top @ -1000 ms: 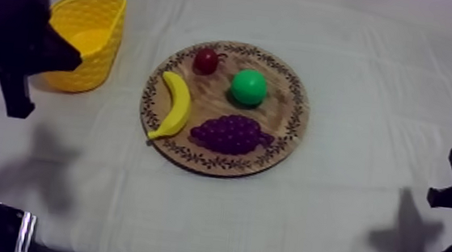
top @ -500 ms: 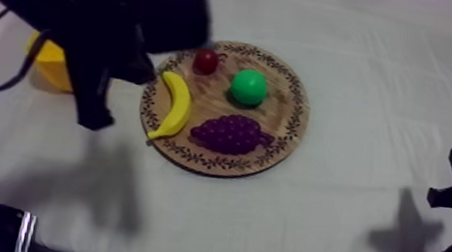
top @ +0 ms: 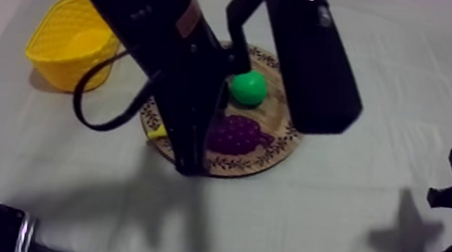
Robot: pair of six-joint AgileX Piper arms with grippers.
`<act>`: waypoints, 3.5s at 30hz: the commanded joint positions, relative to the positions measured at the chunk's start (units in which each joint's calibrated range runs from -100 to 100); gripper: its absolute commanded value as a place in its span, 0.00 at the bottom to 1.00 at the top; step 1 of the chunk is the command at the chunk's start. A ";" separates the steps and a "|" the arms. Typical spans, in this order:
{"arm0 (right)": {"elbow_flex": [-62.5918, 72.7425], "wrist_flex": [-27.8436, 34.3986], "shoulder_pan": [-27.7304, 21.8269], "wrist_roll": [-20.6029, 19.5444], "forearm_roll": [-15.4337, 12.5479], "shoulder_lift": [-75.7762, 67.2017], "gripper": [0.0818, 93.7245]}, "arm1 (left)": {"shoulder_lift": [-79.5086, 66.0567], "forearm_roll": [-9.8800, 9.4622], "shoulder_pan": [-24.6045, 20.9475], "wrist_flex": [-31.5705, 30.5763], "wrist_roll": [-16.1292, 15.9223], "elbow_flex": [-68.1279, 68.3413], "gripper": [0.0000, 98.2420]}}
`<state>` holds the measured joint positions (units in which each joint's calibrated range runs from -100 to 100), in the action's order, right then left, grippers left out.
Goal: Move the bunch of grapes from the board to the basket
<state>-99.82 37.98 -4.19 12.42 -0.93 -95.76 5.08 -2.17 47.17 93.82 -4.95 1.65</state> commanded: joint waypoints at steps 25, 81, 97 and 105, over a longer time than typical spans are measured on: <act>0.04 0.00 -0.02 0.01 -0.02 0.00 0.00 | 7.03 -3.11 -0.03 1.86 1.72 -3.21 0.71; 0.04 0.00 -0.02 -0.04 -0.02 0.00 0.00 | 41.61 -1.53 -7.74 -7.28 -2.11 -15.83 0.54; 0.04 0.00 -0.02 -0.04 -0.02 0.00 0.00 | 30.16 -1.15 -7.62 -8.46 -0.89 -12.35 0.49; 0.04 0.00 -0.02 -0.04 -0.02 0.00 0.00 | 19.00 -0.96 -7.59 -3.14 0.68 -16.05 0.49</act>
<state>-99.82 37.98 -4.19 12.37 -0.93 -95.76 26.88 -3.20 39.59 90.10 -4.43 -13.85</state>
